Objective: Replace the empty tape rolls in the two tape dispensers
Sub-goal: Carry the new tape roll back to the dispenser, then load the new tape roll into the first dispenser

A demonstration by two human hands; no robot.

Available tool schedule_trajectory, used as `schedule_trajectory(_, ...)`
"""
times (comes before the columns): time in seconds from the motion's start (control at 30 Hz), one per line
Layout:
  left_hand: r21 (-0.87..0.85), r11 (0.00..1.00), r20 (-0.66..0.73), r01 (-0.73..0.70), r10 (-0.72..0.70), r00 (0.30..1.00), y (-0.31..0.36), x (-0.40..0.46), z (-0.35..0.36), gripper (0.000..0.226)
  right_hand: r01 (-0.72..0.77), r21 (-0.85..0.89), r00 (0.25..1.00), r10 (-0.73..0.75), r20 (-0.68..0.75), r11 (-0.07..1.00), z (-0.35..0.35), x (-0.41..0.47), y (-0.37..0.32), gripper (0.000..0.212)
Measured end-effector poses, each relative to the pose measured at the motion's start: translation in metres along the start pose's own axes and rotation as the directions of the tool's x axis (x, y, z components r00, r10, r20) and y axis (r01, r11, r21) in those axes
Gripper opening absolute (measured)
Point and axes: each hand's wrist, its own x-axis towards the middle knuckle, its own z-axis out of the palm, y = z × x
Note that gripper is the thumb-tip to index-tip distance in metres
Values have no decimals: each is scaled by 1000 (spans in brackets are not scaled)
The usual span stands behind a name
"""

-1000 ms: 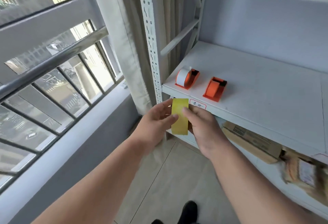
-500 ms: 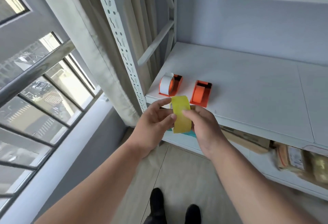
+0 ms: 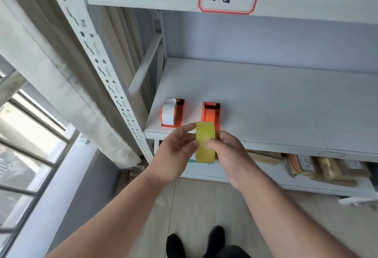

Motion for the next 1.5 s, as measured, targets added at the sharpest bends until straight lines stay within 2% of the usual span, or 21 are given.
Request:
schedule_trajectory(0.17, 86, 996, 75, 0, -6, 997, 1, 19, 16, 46, -54, -10, 999, 54, 1, 999, -26, 7, -2, 34)
schedule_trajectory(0.2, 101, 995, 108, 2, -13, 994, 4, 24, 19, 45, -52, -72, 998, 50, -35, 996, -35, 9, -3, 41)
schedule_trajectory(0.27, 123, 992, 199, 20, -44, 979, 15, 34, 21, 44, -19, -343, 980, -50, -191, 939, -55, 17, 0, 47)
schedule_trajectory(0.3, 135, 990, 239, 36, -68, 969, 22, 40, 23, 44, 23, -441, 959, -145, -245, 897, -67, 21, 3, 39)
schedule_trajectory(0.33, 147, 988, 268, 55, -93, 959, 30, 45, 25, 43, 88, -451, 948, -214, -234, 888, -78, 25, 3, 23)
schedule_trajectory(0.37, 165, 984, 283, 68, -114, 952, 36, 51, 28, 43, 147, -401, 964, -221, -145, 904, -87, 28, 1, 6)
schedule_trajectory(0.43, 193, 978, 295, 75, -131, 947, 48, 62, 36, 40, 191, -250, 977, -158, 146, 949, -100, 36, -3, 27)
schedule_trajectory(0.5, 231, 971, 303, 58, -129, 944, 55, 73, 45, 36, 128, -182, 934, -57, 352, 975, -108, 42, -7, 34)
schedule_trajectory(0.57, 267, 963, 272, 44, -119, 955, 61, 82, 55, 29, 112, -164, 891, -26, 453, 980, -112, 48, -9, 38)
schedule_trajectory(0.63, 247, 968, 223, 48, -105, 969, 63, 89, 61, 23, 108, -133, 878, -32, 477, 985, -116, 51, -8, 32)
schedule_trajectory(0.7, 154, 987, 101, 47, -63, 993, 58, 100, 62, 21, 97, -60, 910, -64, 410, 993, -119, 52, -5, 25)
schedule_trajectory(0.77, 99, 993, -143, 71, -56, 988, 38, 117, 54, 23, 91, 59, 955, -103, 277, 994, -119, 53, 1, 24)
schedule_trajectory(0.83, 172, 969, -330, 180, -115, 937, 15, 134, 46, 21, 97, 182, 986, -119, 118, 978, -120, 59, 6, 25)
schedule_trajectory(0.87, 245, 939, -350, 242, -147, 925, 5, 139, 46, 21, 96, 232, 992, -111, 54, 968, -118, 63, 8, 22)
schedule_trajectory(0.93, 349, 882, -321, 316, -204, 925, -14, 146, 47, 23, 66, 293, 998, -61, -26, 954, -112, 74, 12, 17)
schedule_trajectory(1.0, 399, 857, -294, 325, -216, 931, -25, 154, 48, 15, 25, 301, 997, -3, -72, 953, -103, 87, 15, 19)
schedule_trajectory(1.23, 469, 837, -198, 281, -210, 957, -38, 178, 44, 29, -24, 153, 993, 42, -114, 988, -79, 121, 33, 18)
schedule_trajectory(1.33, 386, 877, -181, 285, -231, 956, -36, 182, 44, 36, -29, 77, 991, 39, -129, 997, -73, 128, 37, 16)
schedule_trajectory(1.4, 256, 923, -153, 286, -254, 955, -35, 183, 43, 53, -26, 37, 992, 30, -123, 999, -72, 131, 38, 16)
schedule_trajectory(1.43, 204, 937, -138, 283, -258, 956, -38, 184, 41, 61, -23, 20, 992, 25, -120, 1000, -72, 132, 38, 18)
schedule_trajectory(1.5, 164, 947, -103, 275, -261, 960, -38, 184, 38, 61, -26, -23, 993, 23, -115, 999, -72, 133, 36, 27)
